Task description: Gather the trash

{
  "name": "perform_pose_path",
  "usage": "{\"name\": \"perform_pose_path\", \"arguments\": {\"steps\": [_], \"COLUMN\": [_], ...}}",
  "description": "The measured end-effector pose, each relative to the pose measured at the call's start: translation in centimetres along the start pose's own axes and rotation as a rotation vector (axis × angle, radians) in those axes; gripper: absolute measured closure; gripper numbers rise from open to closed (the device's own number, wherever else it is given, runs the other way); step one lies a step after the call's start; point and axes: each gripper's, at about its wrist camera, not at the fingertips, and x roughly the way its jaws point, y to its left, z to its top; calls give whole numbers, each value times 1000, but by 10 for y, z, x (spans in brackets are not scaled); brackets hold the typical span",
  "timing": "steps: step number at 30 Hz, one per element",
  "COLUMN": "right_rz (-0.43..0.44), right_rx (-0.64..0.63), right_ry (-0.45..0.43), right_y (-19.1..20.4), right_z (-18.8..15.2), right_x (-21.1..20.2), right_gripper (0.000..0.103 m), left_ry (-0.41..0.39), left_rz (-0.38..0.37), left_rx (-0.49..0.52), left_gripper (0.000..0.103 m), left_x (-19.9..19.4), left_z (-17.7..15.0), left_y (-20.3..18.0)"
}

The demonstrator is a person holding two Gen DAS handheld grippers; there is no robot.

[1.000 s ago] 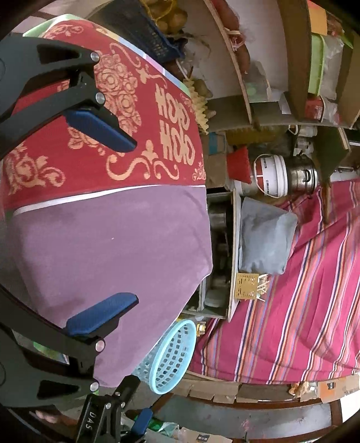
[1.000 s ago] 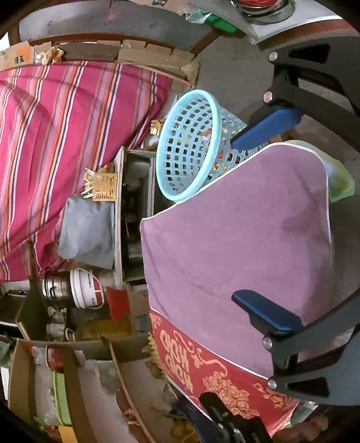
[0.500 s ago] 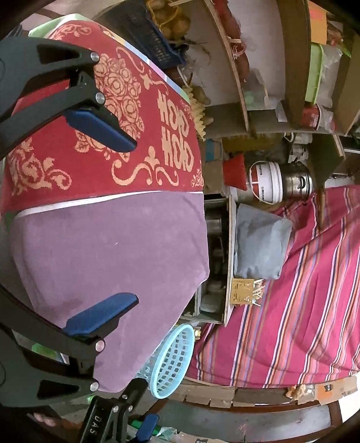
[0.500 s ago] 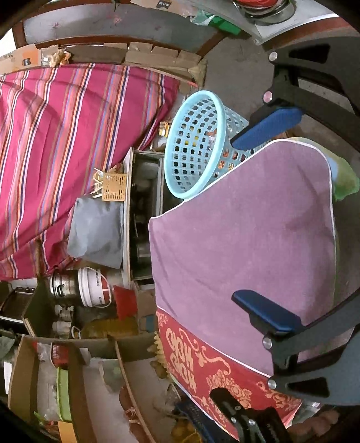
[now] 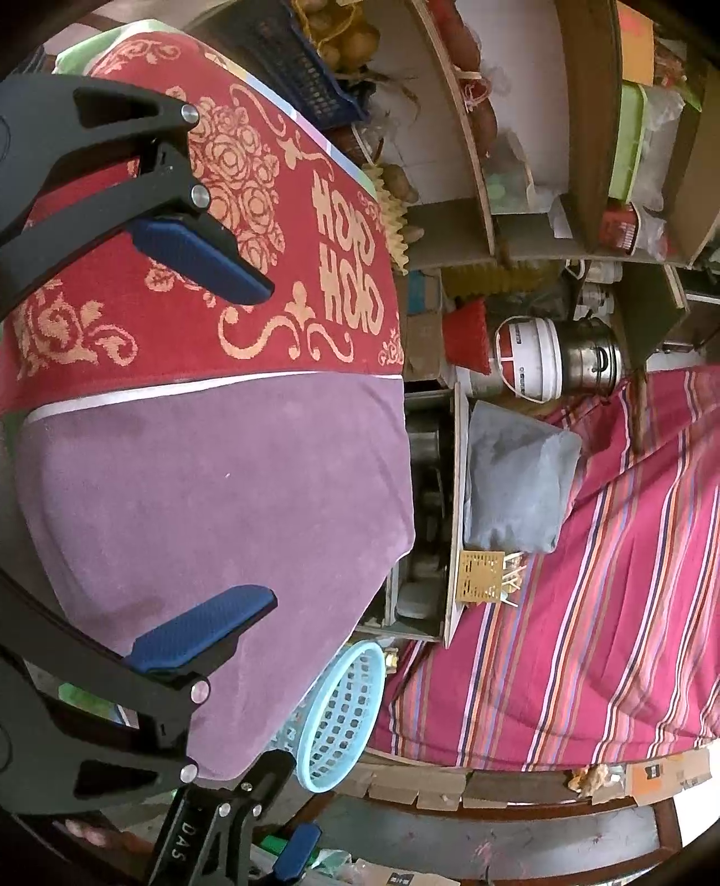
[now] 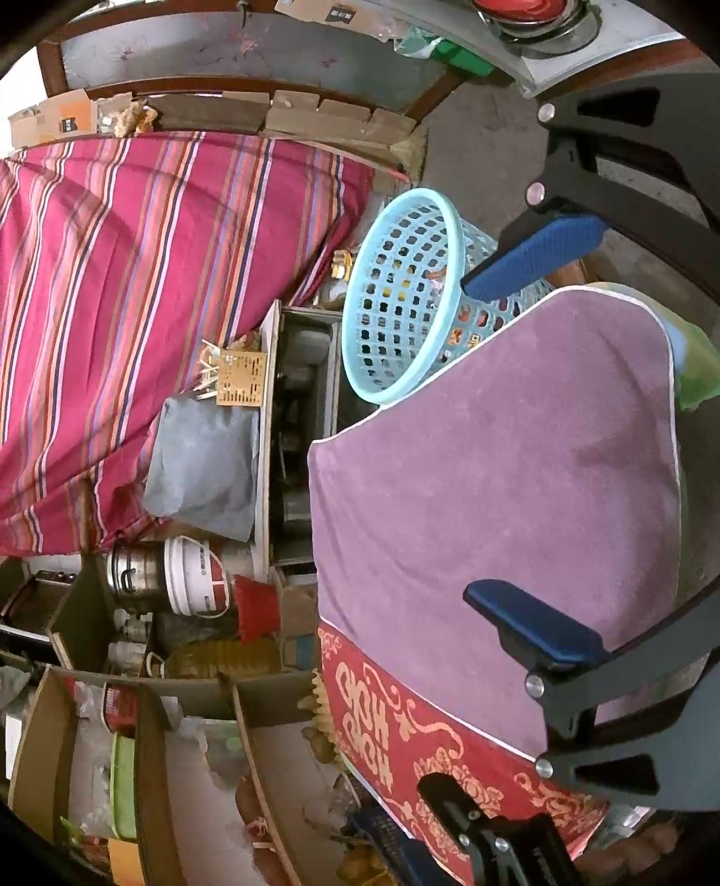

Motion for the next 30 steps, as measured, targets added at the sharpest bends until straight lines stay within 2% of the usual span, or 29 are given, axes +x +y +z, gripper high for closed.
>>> {"name": "perform_pose_path", "arguments": {"steps": [30], "right_rz": [-7], "right_rx": [8], "right_ry": [-46], "right_y": [-3], "right_z": [2], "right_x": [-8], "right_gripper": [4], "left_ry": [-38], "left_rz": [-15], "left_rx": [14], "left_gripper": [5], "left_x": [-5], "left_z": [-1], "left_y": [0]}}
